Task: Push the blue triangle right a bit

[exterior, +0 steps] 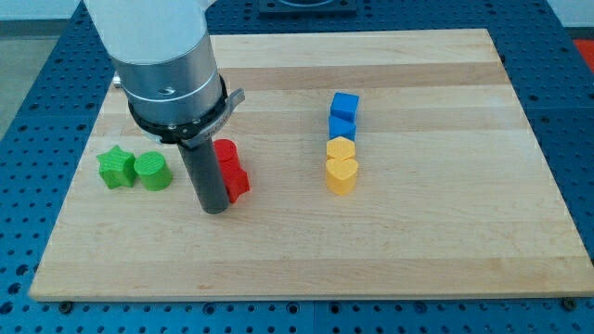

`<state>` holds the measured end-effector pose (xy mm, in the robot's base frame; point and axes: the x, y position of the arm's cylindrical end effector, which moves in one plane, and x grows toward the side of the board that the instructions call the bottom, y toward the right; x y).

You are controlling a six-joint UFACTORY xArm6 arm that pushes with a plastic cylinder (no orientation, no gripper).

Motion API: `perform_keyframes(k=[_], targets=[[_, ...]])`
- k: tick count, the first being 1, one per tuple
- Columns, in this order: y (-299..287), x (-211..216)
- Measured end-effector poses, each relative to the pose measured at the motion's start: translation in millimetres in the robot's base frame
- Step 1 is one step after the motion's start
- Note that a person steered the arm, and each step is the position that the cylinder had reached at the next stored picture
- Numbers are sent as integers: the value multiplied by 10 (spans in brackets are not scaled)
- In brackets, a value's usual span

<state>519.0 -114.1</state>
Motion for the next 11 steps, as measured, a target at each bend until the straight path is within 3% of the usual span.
perform_keyframes(k=[1,3,4,6,8,11], targets=[[121,22],[1031,317],[993,-360],[952,-871],[1106,-1023],[2218,-1058]])
